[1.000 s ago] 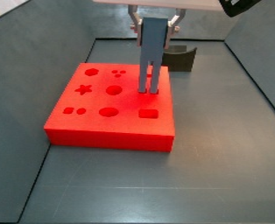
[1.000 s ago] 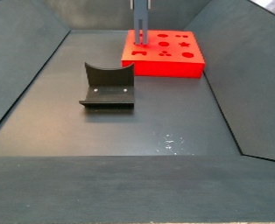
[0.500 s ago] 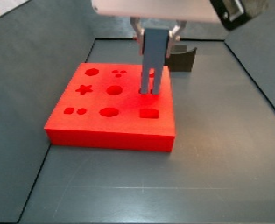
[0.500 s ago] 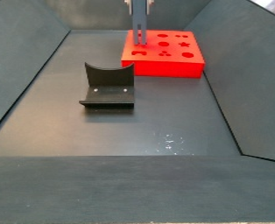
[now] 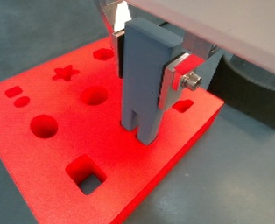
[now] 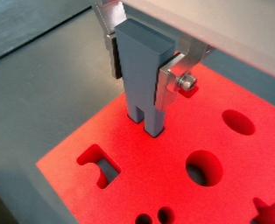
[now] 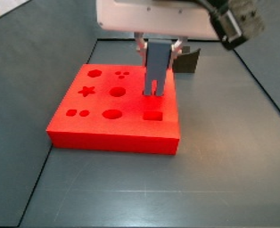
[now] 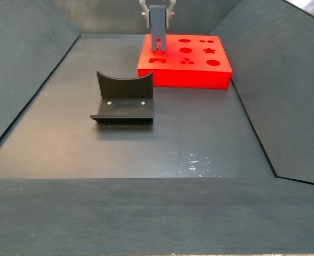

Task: Pick up the double-square object. Move up. Move to above the board. Insert the double-square object.
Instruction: Insert the double-square object.

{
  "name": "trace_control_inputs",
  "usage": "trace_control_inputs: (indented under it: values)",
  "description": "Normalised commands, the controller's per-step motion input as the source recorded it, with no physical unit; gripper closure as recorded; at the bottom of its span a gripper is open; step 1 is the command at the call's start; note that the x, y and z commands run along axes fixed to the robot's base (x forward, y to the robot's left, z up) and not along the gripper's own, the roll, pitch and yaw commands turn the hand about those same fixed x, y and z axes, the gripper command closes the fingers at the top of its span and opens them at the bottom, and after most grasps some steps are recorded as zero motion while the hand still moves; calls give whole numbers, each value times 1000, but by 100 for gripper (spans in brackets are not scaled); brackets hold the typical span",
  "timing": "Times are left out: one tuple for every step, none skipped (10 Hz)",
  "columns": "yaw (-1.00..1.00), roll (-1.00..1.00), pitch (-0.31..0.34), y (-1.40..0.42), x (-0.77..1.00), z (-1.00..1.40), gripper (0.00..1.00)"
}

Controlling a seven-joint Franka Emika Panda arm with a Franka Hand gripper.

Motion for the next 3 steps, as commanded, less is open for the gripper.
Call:
trace_control_inputs:
  values:
    - [0, -141, -99, 80, 0, -134, 100]
    - [0, -33, 0, 0, 0, -3, 100]
    - [0, -9, 0, 0, 0, 0, 100]
